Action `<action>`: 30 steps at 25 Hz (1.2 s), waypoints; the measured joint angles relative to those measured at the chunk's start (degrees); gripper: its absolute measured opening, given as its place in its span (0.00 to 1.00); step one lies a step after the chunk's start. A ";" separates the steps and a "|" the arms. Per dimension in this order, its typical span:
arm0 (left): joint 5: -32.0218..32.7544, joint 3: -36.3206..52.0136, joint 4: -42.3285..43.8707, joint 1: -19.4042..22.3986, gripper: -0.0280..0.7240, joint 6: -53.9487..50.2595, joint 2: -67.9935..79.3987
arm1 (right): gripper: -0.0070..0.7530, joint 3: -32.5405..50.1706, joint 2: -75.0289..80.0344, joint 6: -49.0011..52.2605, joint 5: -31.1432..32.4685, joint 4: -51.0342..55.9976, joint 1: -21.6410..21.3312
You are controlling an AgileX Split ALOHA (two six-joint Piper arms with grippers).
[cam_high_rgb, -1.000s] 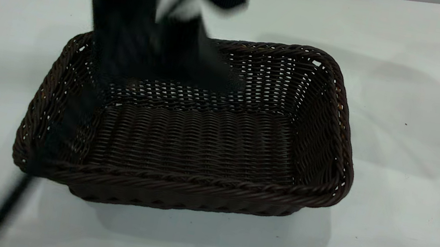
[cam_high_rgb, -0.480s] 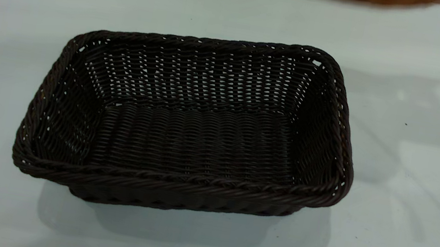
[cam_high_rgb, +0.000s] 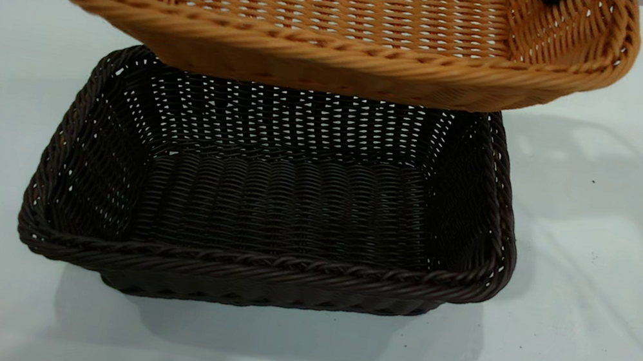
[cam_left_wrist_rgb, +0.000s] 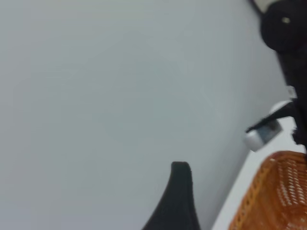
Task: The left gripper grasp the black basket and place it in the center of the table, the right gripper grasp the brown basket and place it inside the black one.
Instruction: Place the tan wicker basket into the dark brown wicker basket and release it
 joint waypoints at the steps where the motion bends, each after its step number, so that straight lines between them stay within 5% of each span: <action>1: -0.84 0.00 0.05 0.00 0.83 0.00 0.00 | 0.14 0.00 0.00 0.06 -0.01 0.00 0.30; 8: -8.21 0.00 -0.01 0.00 0.83 0.00 0.00 | 0.14 1.63 0.32 0.49 1.23 -0.27 1.71; 30: -7.87 0.00 -0.38 0.00 0.83 0.00 0.05 | 0.14 4.21 3.58 0.17 -0.92 -2.34 8.02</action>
